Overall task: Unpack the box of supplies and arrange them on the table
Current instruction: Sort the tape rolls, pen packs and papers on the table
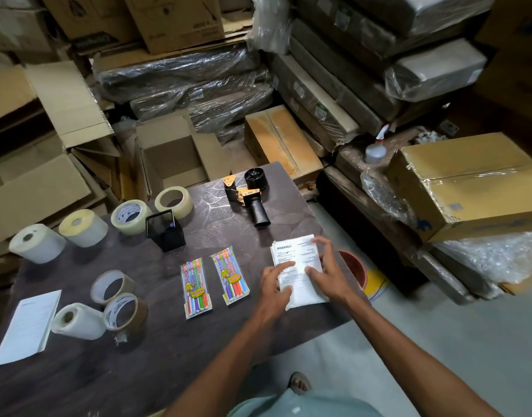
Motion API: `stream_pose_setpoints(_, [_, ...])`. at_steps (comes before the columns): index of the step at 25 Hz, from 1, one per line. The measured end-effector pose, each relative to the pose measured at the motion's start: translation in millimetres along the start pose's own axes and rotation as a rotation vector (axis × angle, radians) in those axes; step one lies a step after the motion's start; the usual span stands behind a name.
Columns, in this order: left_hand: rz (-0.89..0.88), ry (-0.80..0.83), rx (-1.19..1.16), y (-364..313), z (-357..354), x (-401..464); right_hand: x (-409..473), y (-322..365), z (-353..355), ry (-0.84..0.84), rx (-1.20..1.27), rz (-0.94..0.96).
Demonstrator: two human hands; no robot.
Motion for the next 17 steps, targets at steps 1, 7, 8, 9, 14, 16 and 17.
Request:
stream_pose_setpoints(1, [0.000,-0.014,0.021,4.0,6.4,4.9,2.0,0.7,-6.3,0.018,-0.059,0.010])
stream_pose_setpoints(7, [-0.196,-0.149,0.221,-22.6,38.9,10.3,12.5,28.2,-14.0,-0.078,-0.181,0.140])
stream_pose_setpoints(8, [-0.212,-0.189,0.251,-26.5,39.3,6.7,10.0,32.3,-16.7,-0.119,-0.179,0.188])
stream_pose_setpoints(9, [-0.207,-0.215,0.275,-24.2,37.7,2.9,6.0,31.8,-20.9,-0.150,-0.190,0.214])
stream_pose_setpoints(14, [-0.168,-0.250,0.300,5.4,23.1,-14.8,-14.6,-5.9,-34.5,-0.190,-0.200,0.153])
stream_pose_setpoints(16, [-0.170,-0.271,0.284,-2.3,24.6,-8.4,-12.4,-3.1,-32.6,-0.213,-0.206,0.143])
stream_pose_setpoints(17, [-0.186,-0.288,0.281,-5.2,25.7,-6.6,-12.7,0.3,-31.3,-0.230,-0.202,0.153])
Point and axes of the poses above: each hand's wrist, its own x-axis towards the middle knuckle, its own z-axis out of the back of the hand, y = z × x, the point moved 4 cm from there along x, towards the middle knuckle, and after that the axes turned 5 degrees about y, right-handed, at the moved point
